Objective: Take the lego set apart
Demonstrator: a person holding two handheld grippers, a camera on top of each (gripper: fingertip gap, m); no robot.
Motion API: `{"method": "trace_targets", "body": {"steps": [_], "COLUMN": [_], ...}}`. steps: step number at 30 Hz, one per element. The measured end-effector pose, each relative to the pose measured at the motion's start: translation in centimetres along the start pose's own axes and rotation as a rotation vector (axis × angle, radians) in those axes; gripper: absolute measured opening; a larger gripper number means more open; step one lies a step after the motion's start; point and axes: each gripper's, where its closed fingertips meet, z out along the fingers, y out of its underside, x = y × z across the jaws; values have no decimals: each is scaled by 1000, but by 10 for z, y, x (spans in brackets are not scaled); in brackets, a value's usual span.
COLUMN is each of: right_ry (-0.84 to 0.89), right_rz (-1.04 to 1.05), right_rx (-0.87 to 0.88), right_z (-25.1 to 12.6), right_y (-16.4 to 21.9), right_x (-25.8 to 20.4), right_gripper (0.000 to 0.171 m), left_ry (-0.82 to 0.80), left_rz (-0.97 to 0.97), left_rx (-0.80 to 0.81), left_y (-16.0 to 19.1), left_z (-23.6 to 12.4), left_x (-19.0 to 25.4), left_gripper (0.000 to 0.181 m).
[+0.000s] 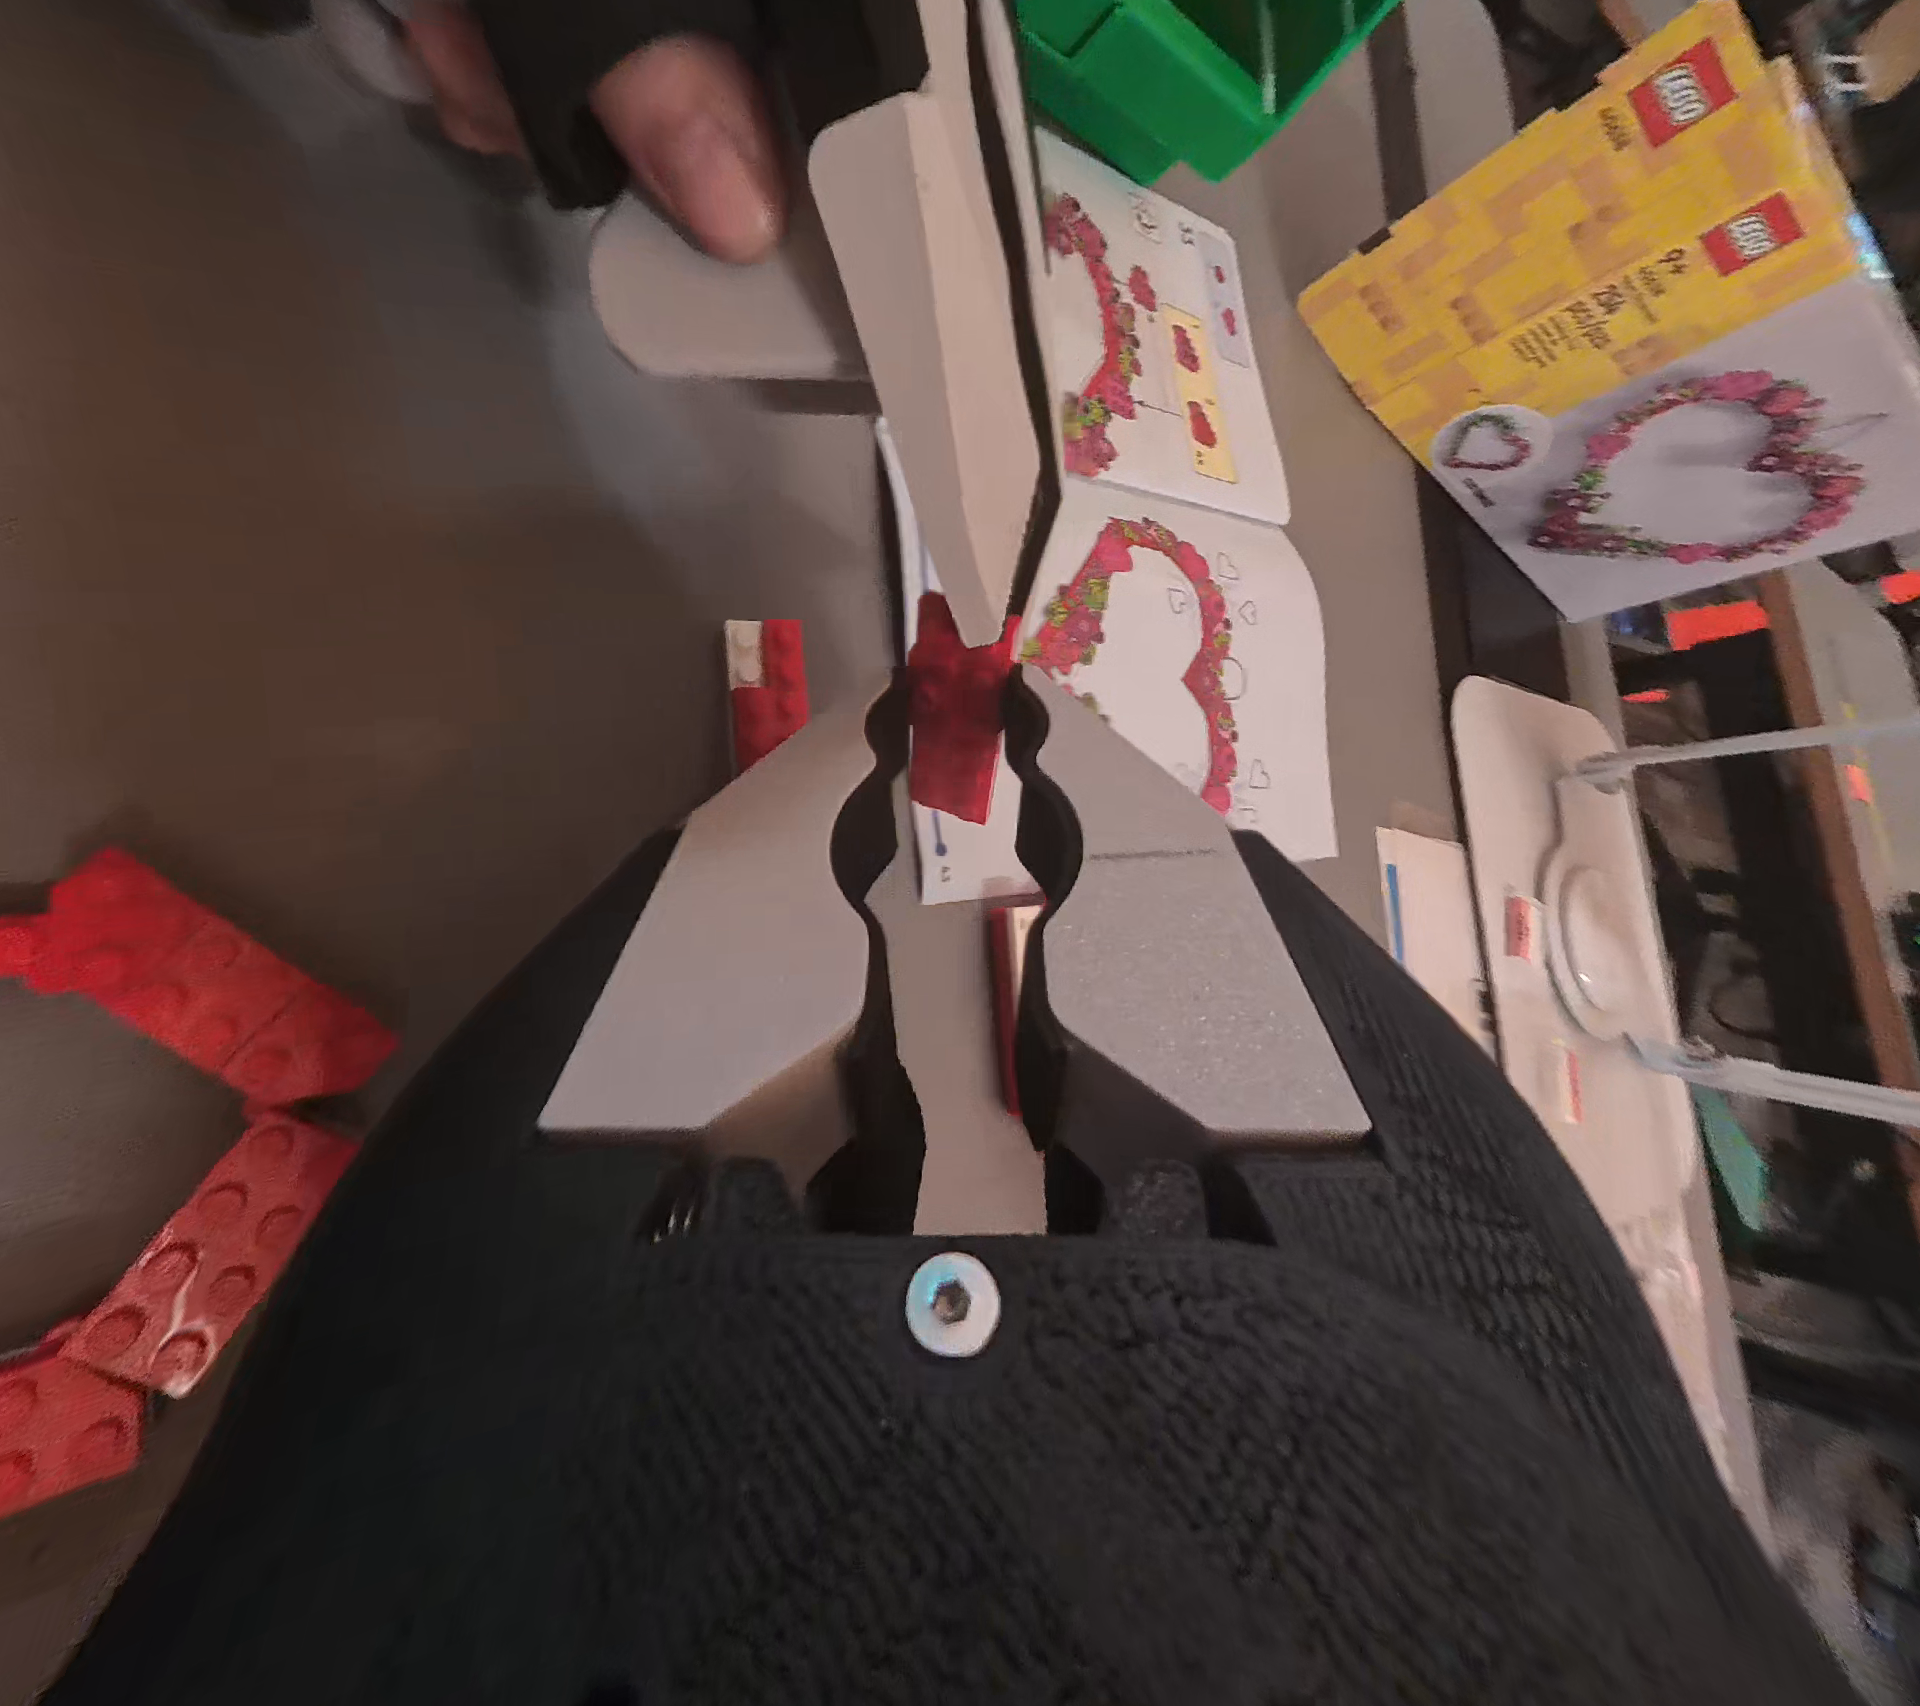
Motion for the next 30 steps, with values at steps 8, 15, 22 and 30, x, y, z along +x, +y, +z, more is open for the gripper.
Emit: {"method": "trace_targets", "body": {"steps": [8, 15, 22, 30], "right_ry": [-45, -12, -18, 94], "right_rz": [-47, 2, 45, 181], "right_rx": [-39, -43, -36, 44], "right_z": [5, 2, 3, 0], "right_y": [9, 12, 7, 1], "right_x": [-8, 2, 0, 21], "right_gripper": [17, 16, 17, 24], "left_ry": [0, -178, -135, -149], "left_rz": [-85, 139, 141, 120], "left_rx": [-79, -47, -41, 115], "left_y": [11, -2, 5, -13], "left_z": [-3, -8, 5, 4], "left_x": [-9, -12, -8, -8], "left_gripper": [11, 18, 4, 2]}}
